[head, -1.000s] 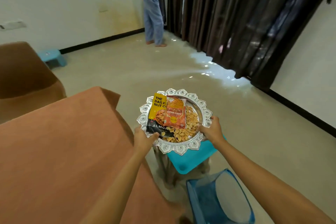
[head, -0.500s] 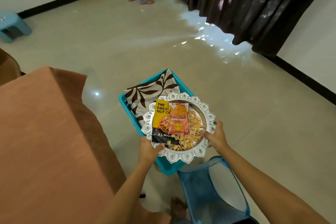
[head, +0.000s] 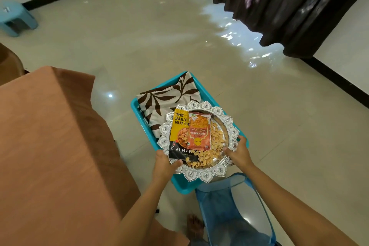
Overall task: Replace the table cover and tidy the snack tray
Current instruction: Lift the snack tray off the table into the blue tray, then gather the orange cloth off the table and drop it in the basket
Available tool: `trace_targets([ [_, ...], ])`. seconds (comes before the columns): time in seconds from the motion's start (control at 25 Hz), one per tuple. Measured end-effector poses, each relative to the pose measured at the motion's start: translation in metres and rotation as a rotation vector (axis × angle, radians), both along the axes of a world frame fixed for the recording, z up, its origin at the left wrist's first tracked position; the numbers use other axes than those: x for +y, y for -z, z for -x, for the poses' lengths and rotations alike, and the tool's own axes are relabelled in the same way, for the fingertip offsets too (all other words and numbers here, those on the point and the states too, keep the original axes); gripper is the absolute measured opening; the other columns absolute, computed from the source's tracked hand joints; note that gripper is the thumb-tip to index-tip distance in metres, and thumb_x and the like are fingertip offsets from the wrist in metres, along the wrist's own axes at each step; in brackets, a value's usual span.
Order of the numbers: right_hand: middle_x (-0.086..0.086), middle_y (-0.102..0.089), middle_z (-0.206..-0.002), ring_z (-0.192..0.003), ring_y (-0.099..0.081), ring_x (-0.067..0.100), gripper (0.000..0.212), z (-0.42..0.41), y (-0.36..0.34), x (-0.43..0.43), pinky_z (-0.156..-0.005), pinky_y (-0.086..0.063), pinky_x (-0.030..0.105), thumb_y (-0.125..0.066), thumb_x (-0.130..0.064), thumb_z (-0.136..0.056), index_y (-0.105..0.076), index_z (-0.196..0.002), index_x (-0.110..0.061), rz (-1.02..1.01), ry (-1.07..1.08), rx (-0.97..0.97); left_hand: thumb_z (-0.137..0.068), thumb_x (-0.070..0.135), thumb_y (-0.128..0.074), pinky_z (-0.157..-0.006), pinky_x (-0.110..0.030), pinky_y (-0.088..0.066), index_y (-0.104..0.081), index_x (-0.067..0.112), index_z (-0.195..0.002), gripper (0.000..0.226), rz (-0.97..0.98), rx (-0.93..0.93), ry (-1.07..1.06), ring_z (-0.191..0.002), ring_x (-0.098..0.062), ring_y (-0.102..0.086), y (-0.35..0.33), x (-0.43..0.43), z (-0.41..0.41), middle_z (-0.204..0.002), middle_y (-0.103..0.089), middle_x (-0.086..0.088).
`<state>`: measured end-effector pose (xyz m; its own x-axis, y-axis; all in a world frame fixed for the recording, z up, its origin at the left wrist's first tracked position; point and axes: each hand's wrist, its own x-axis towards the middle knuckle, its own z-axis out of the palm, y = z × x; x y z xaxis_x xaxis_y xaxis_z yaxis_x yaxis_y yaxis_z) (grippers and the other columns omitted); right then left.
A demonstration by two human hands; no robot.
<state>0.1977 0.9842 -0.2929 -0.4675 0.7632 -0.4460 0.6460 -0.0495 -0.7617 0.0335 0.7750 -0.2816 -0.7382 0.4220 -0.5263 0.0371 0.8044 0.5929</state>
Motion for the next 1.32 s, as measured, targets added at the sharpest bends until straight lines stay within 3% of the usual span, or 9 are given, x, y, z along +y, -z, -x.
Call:
trace_targets([
  [0.28,0.025,-0.040,-0.137,-0.129,-0.034,0.038,0.069,0.019,-0.061,-0.028,-0.107,-0.031,0.044,-0.070,-0.021,-0.083,-0.034,-0.138,0.002,-0.345,-0.088,-0.208,-0.089,0.033,-0.064,-0.107,-0.038,-0.033,-0.026,0.000,-0.141,0.073,-0.034,0.152,-0.014,-0.132,-0.032,-0.036,-0.066,-0.015,0.012,-0.141,-0.035,-0.018],
  [0.44,0.018,-0.030,-0.151,-0.142,-0.026,0.033,0.072,0.051,-0.112,-0.094,-0.117,-0.024,0.045,-0.061,-0.031,-0.090,-0.026,-0.147,-0.005,-0.415,-0.350,-0.058,-0.091,0.030,-0.062,-0.113,-0.039,-0.028,-0.026,0.000,-0.143,0.070,-0.093,0.246,-0.057,-0.135,-0.032,-0.032,-0.112,-0.069,0.035,-0.143,-0.032,-0.018],
  [0.6,0.007,0.006,-0.162,-0.149,0.005,0.022,0.080,0.080,-0.141,-0.194,-0.115,0.000,0.030,-0.049,-0.041,-0.095,-0.002,-0.154,-0.014,-0.450,-0.716,0.006,-0.092,0.028,-0.059,-0.107,-0.041,-0.032,-0.038,-0.002,-0.135,0.057,-0.023,0.362,-0.140,-0.126,-0.037,-0.040,-0.138,-0.172,0.049,-0.132,-0.042,-0.020],
  [0.72,0.006,0.017,-0.160,-0.148,0.012,0.021,0.087,0.099,-0.143,-0.272,-0.122,-0.001,0.038,-0.043,-0.053,-0.094,0.008,-0.153,-0.014,-0.446,-0.939,0.003,-0.094,0.029,-0.055,-0.106,-0.043,-0.033,-0.041,0.000,-0.135,0.052,0.003,0.427,-0.267,-0.127,-0.037,-0.041,-0.138,-0.270,0.042,-0.134,-0.043,-0.017],
  [0.84,0.005,0.025,-0.157,-0.146,0.021,0.021,0.099,0.112,-0.129,-0.338,-0.119,0.009,0.038,-0.033,-0.071,-0.088,0.018,-0.150,-0.012,-0.525,-1.104,-0.103,-0.095,0.036,-0.047,-0.113,-0.048,-0.025,-0.041,-0.002,-0.137,0.057,0.115,0.507,-0.446,-0.135,-0.041,-0.033,-0.119,-0.393,0.024,-0.142,-0.040,-0.024],
  [0.96,0.010,0.026,-0.157,-0.145,0.024,0.023,0.107,0.120,-0.112,-0.384,-0.117,0.016,0.038,-0.025,-0.080,-0.082,0.022,-0.148,-0.009,-0.617,-1.087,-0.194,-0.080,0.059,-0.031,-0.116,-0.056,-0.010,-0.035,0.004,-0.144,0.085,0.333,0.527,-0.734,-0.143,-0.045,-0.013,-0.102,-0.508,-0.002,-0.153,-0.024,-0.025],
  [1.08,0.013,0.023,-0.157,-0.146,0.022,0.024,0.116,0.132,-0.102,-0.422,-0.116,0.017,0.036,-0.029,-0.084,-0.076,0.023,-0.147,-0.007,-0.660,-1.003,-0.200,-0.071,0.077,-0.025,-0.115,-0.057,0.005,-0.022,0.018,-0.152,0.100,0.396,0.351,-0.971,-0.147,-0.039,0.003,-0.102,-0.577,-0.016,-0.160,-0.009,-0.018],
  [1.16,0.014,0.018,-0.158,-0.147,0.017,0.025,0.119,0.144,-0.098,-0.451,-0.118,0.013,0.036,-0.034,-0.084,-0.075,0.018,-0.148,-0.006,-0.677,-0.978,-0.178,-0.075,0.078,-0.027,-0.116,-0.053,0.005,-0.017,0.021,-0.153,0.097,0.419,0.333,-0.946,-0.148,-0.033,0.002,-0.102,-0.590,-0.015,-0.160,-0.007,-0.016],
  [1.32,0.013,0.011,-0.160,-0.149,0.011,0.023,0.116,0.169,-0.096,-0.512,-0.120,0.008,0.035,-0.035,-0.082,-0.077,0.013,-0.150,-0.006,-0.685,-0.995,-0.144,-0.093,0.056,-0.042,-0.119,-0.045,0.002,-0.020,0.020,-0.153,0.073,0.377,0.385,-0.905,-0.149,-0.031,-0.005,-0.100,-0.583,-0.003,-0.160,-0.010,-0.018],
])
